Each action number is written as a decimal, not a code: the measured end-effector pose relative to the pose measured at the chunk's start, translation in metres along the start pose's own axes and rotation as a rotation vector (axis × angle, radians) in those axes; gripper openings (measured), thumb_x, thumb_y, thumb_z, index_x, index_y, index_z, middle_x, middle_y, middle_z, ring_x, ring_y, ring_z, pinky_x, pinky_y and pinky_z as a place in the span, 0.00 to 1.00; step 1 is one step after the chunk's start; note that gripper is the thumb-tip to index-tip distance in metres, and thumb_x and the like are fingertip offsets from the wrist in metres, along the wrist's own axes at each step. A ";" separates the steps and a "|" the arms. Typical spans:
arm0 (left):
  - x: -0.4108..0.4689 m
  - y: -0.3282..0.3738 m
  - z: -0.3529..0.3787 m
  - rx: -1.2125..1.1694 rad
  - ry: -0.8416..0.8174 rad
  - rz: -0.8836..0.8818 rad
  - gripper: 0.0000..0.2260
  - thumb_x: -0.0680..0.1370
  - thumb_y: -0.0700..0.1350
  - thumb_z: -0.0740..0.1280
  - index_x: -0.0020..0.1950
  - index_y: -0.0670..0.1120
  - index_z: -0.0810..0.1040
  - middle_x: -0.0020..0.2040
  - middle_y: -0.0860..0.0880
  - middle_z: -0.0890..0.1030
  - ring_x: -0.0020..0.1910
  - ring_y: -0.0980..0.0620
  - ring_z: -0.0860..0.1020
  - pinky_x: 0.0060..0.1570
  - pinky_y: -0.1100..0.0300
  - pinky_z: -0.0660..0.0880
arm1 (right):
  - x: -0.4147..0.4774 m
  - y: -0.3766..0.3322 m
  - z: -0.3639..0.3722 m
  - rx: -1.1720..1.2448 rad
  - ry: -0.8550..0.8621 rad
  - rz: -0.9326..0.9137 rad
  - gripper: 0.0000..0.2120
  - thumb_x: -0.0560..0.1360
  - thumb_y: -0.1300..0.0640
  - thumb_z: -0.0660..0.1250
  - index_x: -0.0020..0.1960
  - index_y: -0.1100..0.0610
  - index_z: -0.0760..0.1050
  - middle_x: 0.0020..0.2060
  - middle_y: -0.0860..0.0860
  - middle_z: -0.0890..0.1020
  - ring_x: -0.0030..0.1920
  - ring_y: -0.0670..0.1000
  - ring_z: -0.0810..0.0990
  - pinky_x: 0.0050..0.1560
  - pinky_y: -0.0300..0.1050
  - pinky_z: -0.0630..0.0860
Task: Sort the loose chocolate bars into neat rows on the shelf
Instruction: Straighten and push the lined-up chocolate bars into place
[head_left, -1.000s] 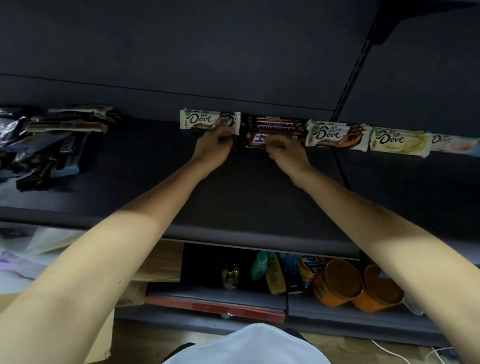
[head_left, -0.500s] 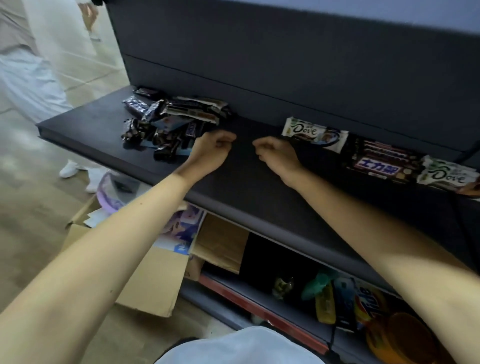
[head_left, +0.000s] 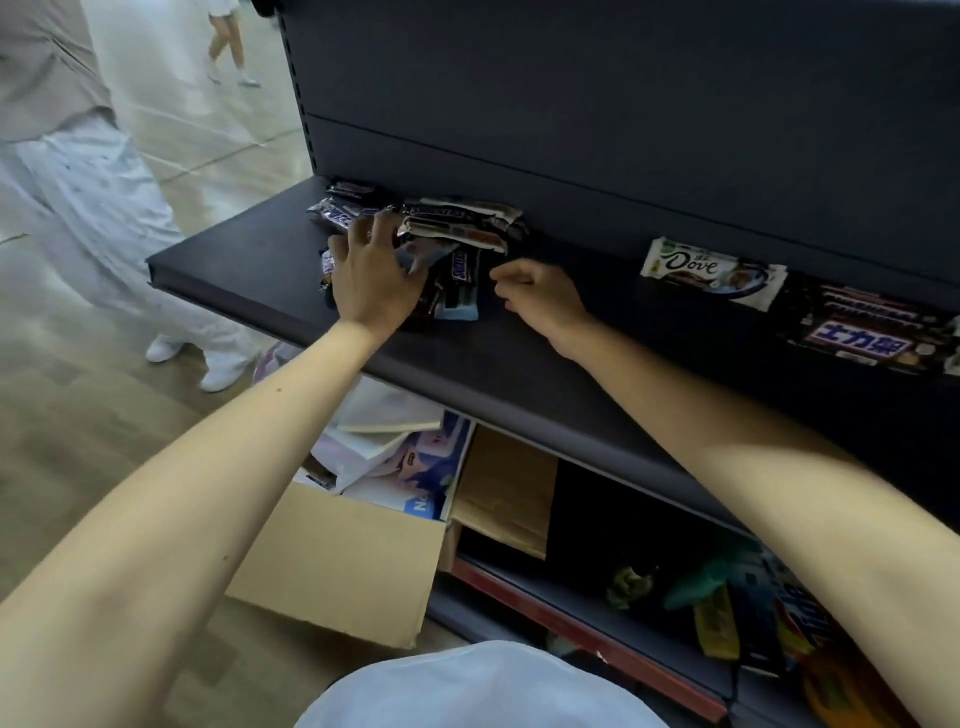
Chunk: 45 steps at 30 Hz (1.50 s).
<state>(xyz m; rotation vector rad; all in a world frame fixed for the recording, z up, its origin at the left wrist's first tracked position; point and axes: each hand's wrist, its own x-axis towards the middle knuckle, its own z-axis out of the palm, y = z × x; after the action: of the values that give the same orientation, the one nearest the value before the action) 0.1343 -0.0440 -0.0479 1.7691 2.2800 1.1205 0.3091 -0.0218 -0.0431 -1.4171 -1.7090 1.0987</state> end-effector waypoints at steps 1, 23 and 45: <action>0.002 -0.003 0.000 0.036 -0.060 -0.002 0.24 0.74 0.50 0.66 0.69 0.48 0.67 0.68 0.42 0.68 0.66 0.37 0.64 0.60 0.49 0.66 | 0.000 0.000 0.002 0.003 0.011 0.003 0.09 0.76 0.60 0.63 0.55 0.54 0.77 0.53 0.49 0.79 0.57 0.48 0.77 0.62 0.45 0.74; -0.015 0.019 0.035 -0.311 0.143 0.958 0.08 0.72 0.43 0.71 0.48 0.41 0.83 0.45 0.44 0.82 0.48 0.48 0.73 0.46 0.57 0.72 | -0.021 -0.016 -0.010 0.732 -0.060 0.342 0.09 0.78 0.51 0.61 0.48 0.56 0.75 0.43 0.52 0.80 0.44 0.48 0.79 0.45 0.41 0.77; -0.029 0.095 0.049 -1.044 -0.810 -0.318 0.04 0.77 0.47 0.65 0.44 0.48 0.75 0.41 0.51 0.79 0.38 0.55 0.78 0.38 0.64 0.73 | -0.067 0.012 -0.077 0.391 0.234 0.261 0.14 0.75 0.68 0.62 0.58 0.58 0.75 0.46 0.52 0.80 0.40 0.46 0.79 0.39 0.34 0.77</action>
<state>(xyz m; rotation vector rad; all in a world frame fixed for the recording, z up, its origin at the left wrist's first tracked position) 0.2447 -0.0359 -0.0414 1.0575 1.0879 0.9640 0.3957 -0.0713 -0.0185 -1.4698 -1.0954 1.2678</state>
